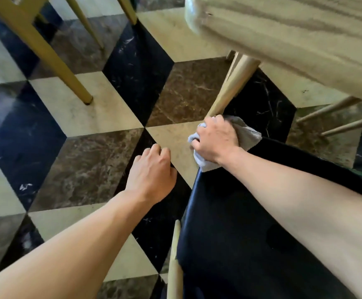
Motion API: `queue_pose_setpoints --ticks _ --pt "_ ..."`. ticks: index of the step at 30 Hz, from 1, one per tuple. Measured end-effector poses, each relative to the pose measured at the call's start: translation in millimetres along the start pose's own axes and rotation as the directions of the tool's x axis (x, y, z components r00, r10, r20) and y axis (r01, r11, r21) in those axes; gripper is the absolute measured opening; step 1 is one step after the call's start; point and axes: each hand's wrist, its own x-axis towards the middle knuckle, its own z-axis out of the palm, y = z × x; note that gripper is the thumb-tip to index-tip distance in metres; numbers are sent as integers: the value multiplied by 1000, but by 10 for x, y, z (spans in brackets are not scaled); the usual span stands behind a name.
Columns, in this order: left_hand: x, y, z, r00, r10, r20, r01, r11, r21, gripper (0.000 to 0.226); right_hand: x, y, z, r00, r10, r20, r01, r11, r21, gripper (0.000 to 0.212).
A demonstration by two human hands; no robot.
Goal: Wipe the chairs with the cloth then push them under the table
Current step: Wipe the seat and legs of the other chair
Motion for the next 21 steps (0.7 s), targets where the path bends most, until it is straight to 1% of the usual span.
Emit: queue_pose_setpoints --ticks 1,2,3,4,6,9,11,13,14,15,17,18,19,21 --pt "-12 -13 9 1000 -2 6 2 1000 -8 23 -99 -74 27 1000 -27 -14 27 999 -38 49" --pt "-17 -18 16 1000 0 16 0 1000 -11 24 -243 -151 71 995 -101 -19 100 994 -53 51" --pt "-53 -45 21 1000 -10 25 11 999 -31 25 -429 -263 97 975 -222 1 221 974 -55 51" --pt "-82 -51 26 999 -14 35 16 999 -47 25 -649 -362 153 944 -328 21 329 944 -33 50" --pt "-117 -69 31 1000 2 26 -1 998 -66 25 -1124 -559 343 881 -471 46 469 882 42 43" --pt "-143 -105 11 1000 14 2 -14 997 -76 24 -1558 -729 642 787 -615 49 608 787 109 37" --pt "-166 -115 7 1000 15 7 -15 997 -70 24 -1555 -689 690 736 -676 24 671 734 108 36" --pt "-202 -117 25 1000 21 19 -20 997 -70 24 -1386 -576 639 685 -728 0 726 684 69 37" --pt "-211 -120 25 999 22 23 -20 997 -73 24 -1239 -494 578 693 -721 -11 721 693 28 38" --pt "-230 -112 38 999 26 25 -24 997 -78 25 -1084 -385 505 740 -673 -27 672 740 -16 41" --pt "-277 -104 48 999 26 26 -23 996 -89 25 -738 -164 314 862 -504 -45 498 861 -99 48" --pt "-290 -99 45 999 25 29 -22 995 -93 27 -579 -71 221 904 -426 -41 417 898 -139 50" --pt "-322 -92 48 999 26 33 -23 995 -101 28 -475 -16 167 928 -371 -37 361 918 -166 51" --pt "-369 -81 52 999 23 35 -18 993 -113 28 -380 -26 123 953 -303 -2 297 935 -194 50"
